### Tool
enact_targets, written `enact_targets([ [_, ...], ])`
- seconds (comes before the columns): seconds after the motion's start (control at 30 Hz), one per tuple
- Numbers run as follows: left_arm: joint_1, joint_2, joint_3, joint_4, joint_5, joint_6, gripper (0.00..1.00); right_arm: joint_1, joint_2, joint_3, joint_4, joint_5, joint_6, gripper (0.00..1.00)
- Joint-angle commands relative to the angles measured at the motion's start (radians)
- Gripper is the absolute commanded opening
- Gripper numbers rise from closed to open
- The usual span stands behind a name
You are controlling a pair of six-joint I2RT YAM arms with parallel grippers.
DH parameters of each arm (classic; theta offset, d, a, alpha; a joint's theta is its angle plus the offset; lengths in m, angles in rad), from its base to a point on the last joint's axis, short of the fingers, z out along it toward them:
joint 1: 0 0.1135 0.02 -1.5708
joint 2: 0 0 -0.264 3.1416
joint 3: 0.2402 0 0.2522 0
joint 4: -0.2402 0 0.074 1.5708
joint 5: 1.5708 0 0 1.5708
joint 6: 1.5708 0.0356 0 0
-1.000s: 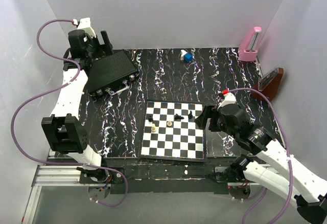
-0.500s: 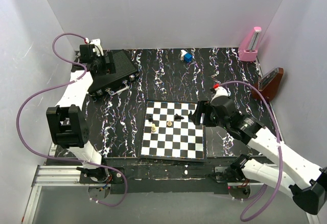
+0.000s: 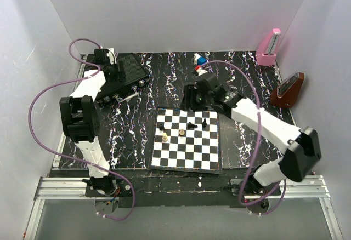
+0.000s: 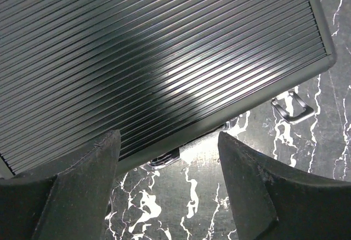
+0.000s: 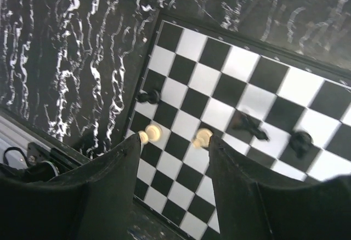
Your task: Pack up texas hold em set
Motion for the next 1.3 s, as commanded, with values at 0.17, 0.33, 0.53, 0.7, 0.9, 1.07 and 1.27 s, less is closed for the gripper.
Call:
enact_targets([
  [0.17, 0.000, 0.033, -0.018, 0.009, -0.139, 0.009, 0.64, -0.001, 0.342, 0.312, 0.099, -0.218, 0.025, 0.42],
  [0.33, 0.000, 0.091, -0.030, 0.002, -0.116, 0.008, 0.60, 0.000, 0.520, 0.476, 0.141, -0.300, 0.066, 0.38],
  [0.53, 0.000, 0.122, -0.036, -0.018, -0.111, 0.008, 0.54, -0.009, 0.758, 0.719, 0.168, -0.343, 0.135, 0.36],
  [0.7, -0.003, 0.135, -0.030, -0.032, -0.117, 0.020, 0.47, -0.039, 0.877, 0.754, 0.367, -0.433, 0.241, 0.31],
  [0.9, -0.006, 0.140, -0.027, -0.032, -0.122, 0.029, 0.45, -0.085, 0.988, 0.753, 0.679, -0.510, 0.426, 0.08],
  [1.07, -0.007, 0.143, -0.020, -0.032, -0.119, 0.032, 0.45, -0.095, 1.083, 0.862, 0.718, -0.535, 0.453, 0.03],
  [1.27, -0.009, 0.151, -0.009, -0.041, -0.120, 0.032, 0.45, -0.099, 1.146, 0.917, 0.779, -0.522, 0.482, 0.03],
])
